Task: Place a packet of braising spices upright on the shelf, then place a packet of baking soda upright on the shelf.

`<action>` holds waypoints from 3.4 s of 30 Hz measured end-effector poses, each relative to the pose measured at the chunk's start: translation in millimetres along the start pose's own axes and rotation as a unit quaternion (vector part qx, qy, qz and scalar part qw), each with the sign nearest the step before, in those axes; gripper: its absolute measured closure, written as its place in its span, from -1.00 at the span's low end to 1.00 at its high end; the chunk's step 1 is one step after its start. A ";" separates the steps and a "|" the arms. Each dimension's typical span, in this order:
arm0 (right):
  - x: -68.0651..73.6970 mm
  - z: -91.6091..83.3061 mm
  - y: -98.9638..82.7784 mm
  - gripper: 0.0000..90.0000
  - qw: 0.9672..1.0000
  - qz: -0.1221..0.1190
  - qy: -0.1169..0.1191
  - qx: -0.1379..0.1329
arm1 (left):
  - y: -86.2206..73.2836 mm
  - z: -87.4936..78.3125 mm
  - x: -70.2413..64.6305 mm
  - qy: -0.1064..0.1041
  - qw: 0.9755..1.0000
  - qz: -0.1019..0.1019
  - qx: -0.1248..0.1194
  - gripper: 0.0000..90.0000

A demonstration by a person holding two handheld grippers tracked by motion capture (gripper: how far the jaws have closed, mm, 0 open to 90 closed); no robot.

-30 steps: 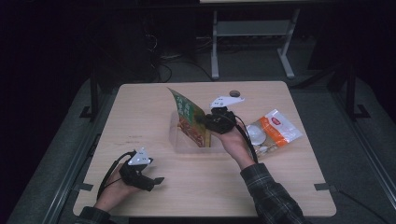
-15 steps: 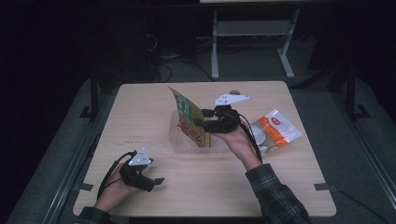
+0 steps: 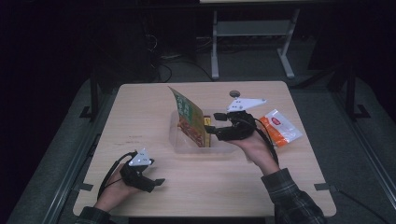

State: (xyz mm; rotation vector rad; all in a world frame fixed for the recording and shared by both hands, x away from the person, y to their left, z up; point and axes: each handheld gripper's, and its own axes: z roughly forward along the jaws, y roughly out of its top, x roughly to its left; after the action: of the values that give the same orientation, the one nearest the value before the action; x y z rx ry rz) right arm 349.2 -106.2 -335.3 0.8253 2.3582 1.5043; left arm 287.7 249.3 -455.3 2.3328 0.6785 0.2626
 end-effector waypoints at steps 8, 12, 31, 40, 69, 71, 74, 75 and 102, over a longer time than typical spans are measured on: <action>-10.6 -27.2 -13.3 -0.15 1.000 0.004 -0.013 0.008 | -0.1 -0.5 -0.5 0.000 1.000 0.001 -0.001 -0.71; -19.7 -39.9 -25.2 -0.15 0.999 0.012 -0.026 0.016 | 0.2 0.0 -0.7 -0.001 1.000 0.002 0.001 -0.71; -82.2 -61.3 -83.7 0.51 0.987 0.057 -0.125 0.078 | 0.6 1.6 -0.7 -0.003 1.000 0.003 0.004 -0.71; -117.3 -32.8 -89.6 0.99 0.980 0.064 -0.159 0.105 | 0.9 1.8 -0.1 -0.002 1.000 0.001 0.002 -0.71; -142.2 12.6 -101.5 1.00 0.976 0.063 -0.162 0.132 | -0.5 0.5 -1.0 -0.003 1.000 -0.001 0.002 -0.70; -138.3 10.1 -103.9 1.00 0.977 0.059 -0.155 0.133 | -0.7 0.2 -0.7 -0.002 1.000 0.001 0.002 -0.70; -135.9 6.9 -105.9 1.00 0.978 0.059 -0.147 0.134 | -0.7 0.1 -0.6 -0.002 1.000 0.001 0.001 -0.70; -134.5 5.2 -107.2 1.00 0.979 0.060 -0.146 0.133 | -0.7 0.1 -0.7 -0.002 1.000 0.001 0.002 -0.70; -48.7 -66.5 -136.5 1.00 0.988 0.040 -0.104 0.111 | 0.2 1.0 -2.6 -0.002 1.000 0.001 0.003 -0.70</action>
State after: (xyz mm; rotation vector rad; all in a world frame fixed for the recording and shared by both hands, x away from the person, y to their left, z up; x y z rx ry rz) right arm 311.8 -227.6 -431.8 1.0840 2.3864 1.1316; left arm 285.9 247.2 -455.8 2.3387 0.6745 0.2567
